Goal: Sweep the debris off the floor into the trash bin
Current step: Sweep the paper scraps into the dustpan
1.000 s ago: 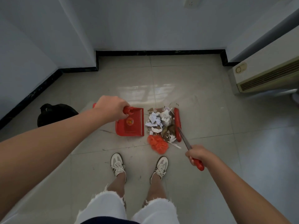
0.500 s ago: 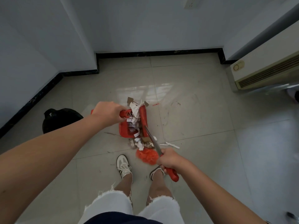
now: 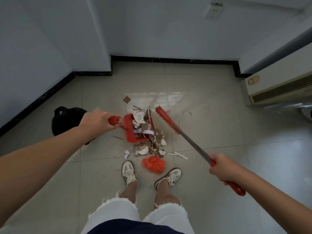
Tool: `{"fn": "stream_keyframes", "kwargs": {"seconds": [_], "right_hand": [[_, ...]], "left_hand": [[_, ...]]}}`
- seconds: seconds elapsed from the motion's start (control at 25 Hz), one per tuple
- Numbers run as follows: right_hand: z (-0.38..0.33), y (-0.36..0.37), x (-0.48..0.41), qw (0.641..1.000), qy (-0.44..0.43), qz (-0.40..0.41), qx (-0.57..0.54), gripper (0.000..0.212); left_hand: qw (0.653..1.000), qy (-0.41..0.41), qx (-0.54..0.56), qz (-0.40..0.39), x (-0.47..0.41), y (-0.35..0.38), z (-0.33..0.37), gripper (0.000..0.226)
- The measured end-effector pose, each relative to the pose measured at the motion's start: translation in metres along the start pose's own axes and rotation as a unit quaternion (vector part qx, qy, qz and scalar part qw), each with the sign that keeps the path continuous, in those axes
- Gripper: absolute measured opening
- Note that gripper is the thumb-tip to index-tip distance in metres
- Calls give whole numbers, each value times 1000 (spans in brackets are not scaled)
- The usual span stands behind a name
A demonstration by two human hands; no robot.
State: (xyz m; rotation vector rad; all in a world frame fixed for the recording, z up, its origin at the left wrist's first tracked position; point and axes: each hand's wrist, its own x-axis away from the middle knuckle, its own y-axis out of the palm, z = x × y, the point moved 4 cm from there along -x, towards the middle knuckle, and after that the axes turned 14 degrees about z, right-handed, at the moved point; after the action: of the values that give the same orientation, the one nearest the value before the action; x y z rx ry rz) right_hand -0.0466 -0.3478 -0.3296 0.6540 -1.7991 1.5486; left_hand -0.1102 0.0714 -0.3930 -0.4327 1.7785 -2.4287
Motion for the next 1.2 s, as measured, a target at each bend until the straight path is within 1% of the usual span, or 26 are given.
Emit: {"fn": "stream_keyframes", "kwargs": {"seconds": [0.08,0.12,0.2,0.28,0.36,0.48,0.56,0.64,0.68,0.76,0.8,0.84,0.92,1.0,1.12,1.2], "right_hand": [[-13,-7,-22,997,-31,42,59,37],[-21,-9,-37,995,-38,63,72,34],[-37,-6,-73,995,-28,88,49,33],[-54,3,-109,996,-8,86,6,34],[-75,16,-134,997,-4,73,-15,34],[-104,43,-137,999,-19,25,6,38],[-111,67,-121,998,-32,-27,53,41],[-114,88,-93,993,-53,-69,84,47],[-115,96,-77,990,-66,-83,95,46],[-117,106,-48,983,-93,-106,114,38],[-118,105,-38,980,-107,-116,119,35],[-117,99,-34,979,-115,-123,116,36],[-112,71,-34,982,-111,-128,89,50],[-105,31,-35,987,-86,-125,50,58],[-106,-9,-29,992,-73,-92,34,65],[-123,-16,-30,989,-108,-45,85,62]], "left_hand": [[999,-36,6,15,17,-3,-19,29],[999,-50,4,16,24,-5,-27,30],[997,-79,-1,16,32,-8,-39,30],[994,-104,-13,21,34,-12,-44,27],[991,-125,-27,29,34,-12,-45,25],[987,-155,-11,48,34,-9,-47,25],[984,-169,1,59,35,-6,-47,25],[985,-164,2,62,33,-3,-47,24],[985,-162,5,58,33,-2,-47,25],[984,-169,10,49,32,0,-49,29],[984,-172,11,46,32,0,-50,30],[984,-171,12,44,32,0,-51,30],[985,-163,13,45,34,-3,-54,29],[985,-165,13,43,37,-7,-59,28],[979,-195,26,54,48,-13,-71,26],[966,-240,61,74,57,-14,-76,25]]}}
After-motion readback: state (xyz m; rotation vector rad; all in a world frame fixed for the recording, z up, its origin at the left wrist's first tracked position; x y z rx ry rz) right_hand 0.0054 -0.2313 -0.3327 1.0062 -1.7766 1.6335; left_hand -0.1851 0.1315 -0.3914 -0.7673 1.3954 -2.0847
